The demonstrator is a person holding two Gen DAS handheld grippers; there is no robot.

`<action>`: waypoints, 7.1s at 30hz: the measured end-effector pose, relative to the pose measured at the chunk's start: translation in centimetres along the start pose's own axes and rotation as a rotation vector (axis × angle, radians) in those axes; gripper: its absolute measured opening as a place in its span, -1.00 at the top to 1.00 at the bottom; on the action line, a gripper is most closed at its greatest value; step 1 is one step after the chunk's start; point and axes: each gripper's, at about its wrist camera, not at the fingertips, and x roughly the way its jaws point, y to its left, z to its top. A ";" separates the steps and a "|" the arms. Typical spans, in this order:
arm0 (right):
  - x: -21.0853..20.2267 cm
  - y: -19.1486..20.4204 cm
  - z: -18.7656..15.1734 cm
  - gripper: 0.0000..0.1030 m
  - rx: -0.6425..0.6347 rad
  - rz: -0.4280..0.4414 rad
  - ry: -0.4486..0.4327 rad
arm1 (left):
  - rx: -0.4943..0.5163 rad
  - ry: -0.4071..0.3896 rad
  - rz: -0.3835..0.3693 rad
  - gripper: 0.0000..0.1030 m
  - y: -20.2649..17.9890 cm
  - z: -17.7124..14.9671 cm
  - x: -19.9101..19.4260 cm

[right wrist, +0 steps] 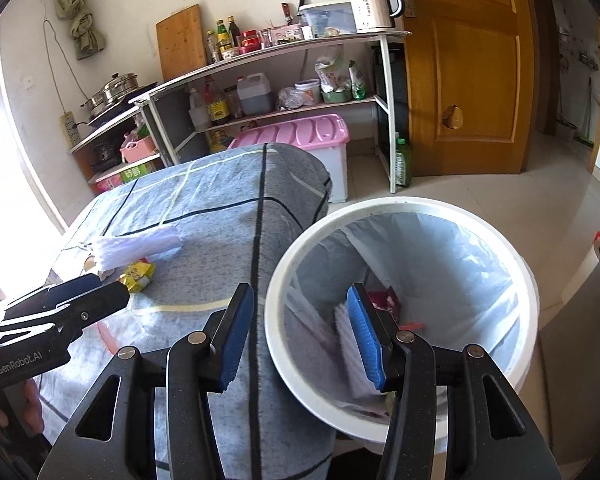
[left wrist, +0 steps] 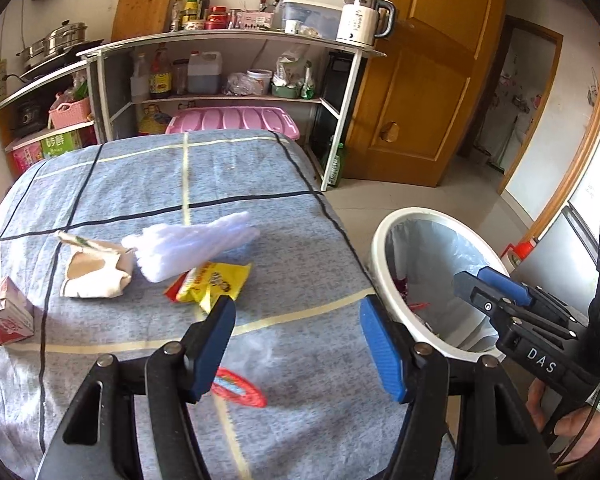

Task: Collect trash
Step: 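Move the left gripper to the pink milk carton while the right gripper approaches the yellow snack bag, then grasp the pink strawberry milk carton with the left gripper while the right gripper grasps the yellow snack bag, then carry the pink carton and yellow bag over the white bin, then open both grippers to drop the pink carton and yellow bag into the bin, then move both grippers back over the table toward the remaining foam net and clear cup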

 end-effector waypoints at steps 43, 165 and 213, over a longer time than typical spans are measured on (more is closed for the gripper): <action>11.3 16.0 0.9 -0.26 -0.360 0.227 0.202 | -0.243 -0.042 0.331 -0.68 23.8 -2.5 -5.9; -2.3 -5.6 -0.6 0.23 -0.035 0.038 -0.013 | 0.300 0.056 -0.221 0.29 -7.7 1.7 2.0; -1.0 -7.4 -0.6 -0.15 0.028 -0.120 0.043 | 0.233 0.070 -0.162 -0.22 -8.8 1.8 4.0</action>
